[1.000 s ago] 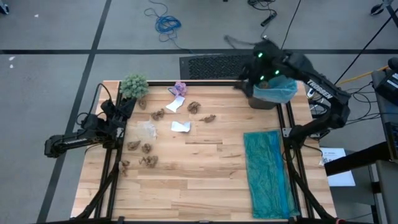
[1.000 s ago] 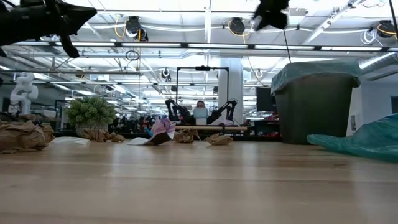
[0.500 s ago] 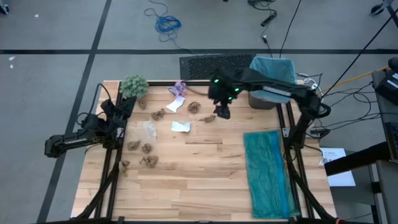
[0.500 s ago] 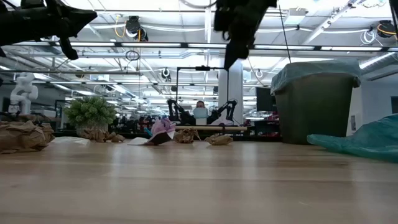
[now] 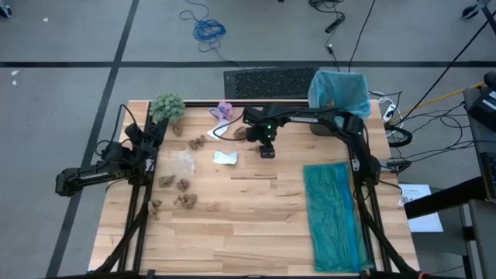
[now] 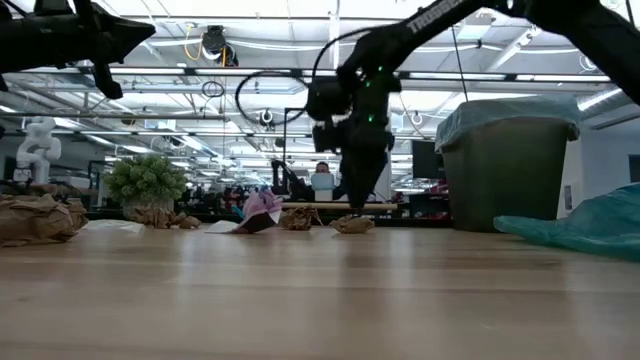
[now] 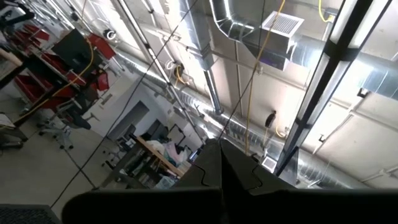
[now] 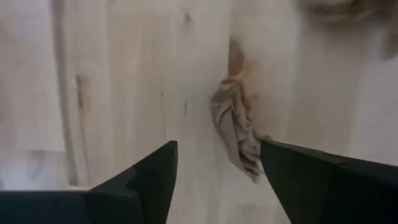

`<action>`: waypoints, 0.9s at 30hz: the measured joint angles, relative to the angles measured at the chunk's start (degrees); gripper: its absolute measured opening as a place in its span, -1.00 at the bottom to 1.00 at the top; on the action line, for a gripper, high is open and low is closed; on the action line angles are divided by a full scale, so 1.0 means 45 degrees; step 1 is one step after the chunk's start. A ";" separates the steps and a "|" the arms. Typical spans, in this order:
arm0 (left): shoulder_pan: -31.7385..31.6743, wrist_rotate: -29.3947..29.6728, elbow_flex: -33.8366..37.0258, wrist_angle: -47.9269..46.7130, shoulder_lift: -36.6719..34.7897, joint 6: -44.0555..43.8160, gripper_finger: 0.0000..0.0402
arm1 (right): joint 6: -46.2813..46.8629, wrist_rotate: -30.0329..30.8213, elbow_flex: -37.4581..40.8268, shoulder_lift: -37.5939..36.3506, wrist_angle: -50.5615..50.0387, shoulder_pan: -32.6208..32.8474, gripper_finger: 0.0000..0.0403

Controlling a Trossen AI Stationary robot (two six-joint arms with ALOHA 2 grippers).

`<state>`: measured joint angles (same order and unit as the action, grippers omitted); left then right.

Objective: Place trash/remove bag and relplace
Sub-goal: Put the brown paper into the trash bin

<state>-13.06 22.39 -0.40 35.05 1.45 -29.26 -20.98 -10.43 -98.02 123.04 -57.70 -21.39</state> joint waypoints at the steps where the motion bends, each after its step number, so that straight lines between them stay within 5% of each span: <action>1: 0.0002 0.0000 0.0000 -0.0003 0.0000 0.0005 -1.00 | 0.0107 0.0010 0.0000 0.0190 0.0060 0.0005 0.06; 6: 0.0000 0.0000 0.0000 -0.0004 0.0000 0.0006 -1.00 | 0.0744 0.0203 0.0000 0.0680 0.0327 0.0005 -0.16; 12: 0.0002 0.0000 0.0000 -0.0005 0.0000 0.0015 -1.00 | 0.0887 0.0335 0.0000 0.0433 0.0166 0.0033 -0.90; 22: 0.0000 0.0046 0.0000 -0.0010 0.0000 0.0029 -1.00 | 0.2917 0.0176 -0.0008 -0.4100 -0.0741 -0.0018 -1.00; 27: 0.0000 0.0141 0.0000 -0.0105 0.0000 0.0016 -1.00 | 0.4135 0.3489 -0.0010 -0.7148 -0.1316 -0.0394 -1.00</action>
<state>-13.06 23.03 -0.40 34.57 1.45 -29.18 -2.38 5.27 -98.06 90.87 -63.62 -23.16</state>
